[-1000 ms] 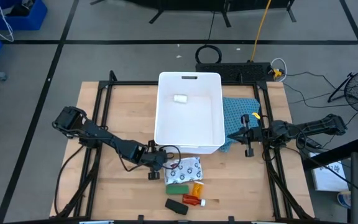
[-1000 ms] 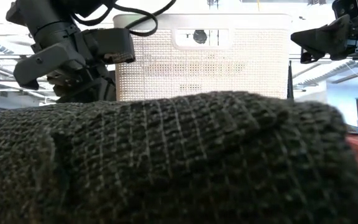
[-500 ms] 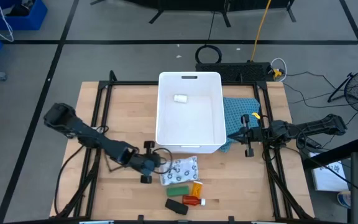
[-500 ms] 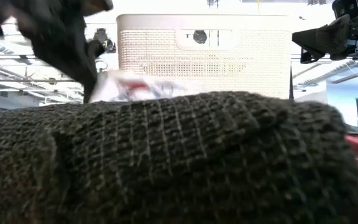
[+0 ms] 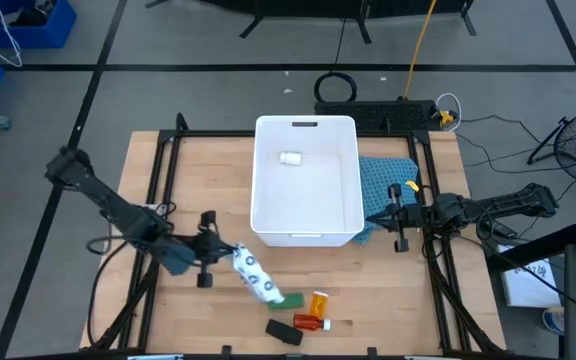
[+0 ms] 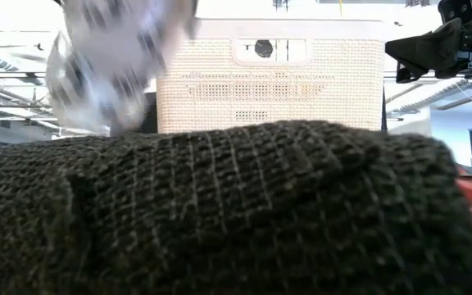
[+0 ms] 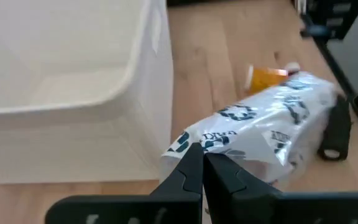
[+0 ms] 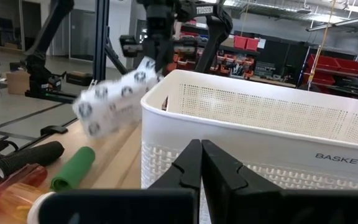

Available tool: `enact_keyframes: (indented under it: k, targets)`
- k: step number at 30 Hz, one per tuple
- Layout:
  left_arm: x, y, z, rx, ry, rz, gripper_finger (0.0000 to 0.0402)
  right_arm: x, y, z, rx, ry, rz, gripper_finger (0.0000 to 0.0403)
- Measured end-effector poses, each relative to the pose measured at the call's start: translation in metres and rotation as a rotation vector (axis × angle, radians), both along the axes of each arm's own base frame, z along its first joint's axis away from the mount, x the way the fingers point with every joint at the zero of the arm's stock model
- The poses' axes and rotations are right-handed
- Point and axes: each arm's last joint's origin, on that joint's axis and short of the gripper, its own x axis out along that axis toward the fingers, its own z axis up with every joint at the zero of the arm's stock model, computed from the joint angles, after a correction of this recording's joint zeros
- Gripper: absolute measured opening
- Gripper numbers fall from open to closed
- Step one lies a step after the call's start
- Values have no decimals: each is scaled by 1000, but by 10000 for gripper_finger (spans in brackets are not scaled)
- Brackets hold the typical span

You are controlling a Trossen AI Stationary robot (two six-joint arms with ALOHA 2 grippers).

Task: Pick & place medical supplies in basket/bin
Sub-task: Put the mailer bag into the white bin

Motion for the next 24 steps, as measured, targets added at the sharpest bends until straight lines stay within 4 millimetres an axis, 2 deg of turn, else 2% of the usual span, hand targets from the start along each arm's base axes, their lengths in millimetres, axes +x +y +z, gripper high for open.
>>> enact_keyframes:
  k: [5, 14, 19, 24]
  targets:
    - [-9, 11, 23, -8, -76, 10, 0, 0, 0, 0, 0, 0, 0, 0]
    - [-11, 23, 105, 36, -170, 7, 0, 0, 0, 0, 7, 1, 1, 0]
    - [2, 43, 149, 51, -178, 68, 0, 0, 0, 0, 7, -3, 0, 0]
    - [30, 72, 183, 99, -173, 119, 0, 0, 0, 1, 4, -11, 0, 0]
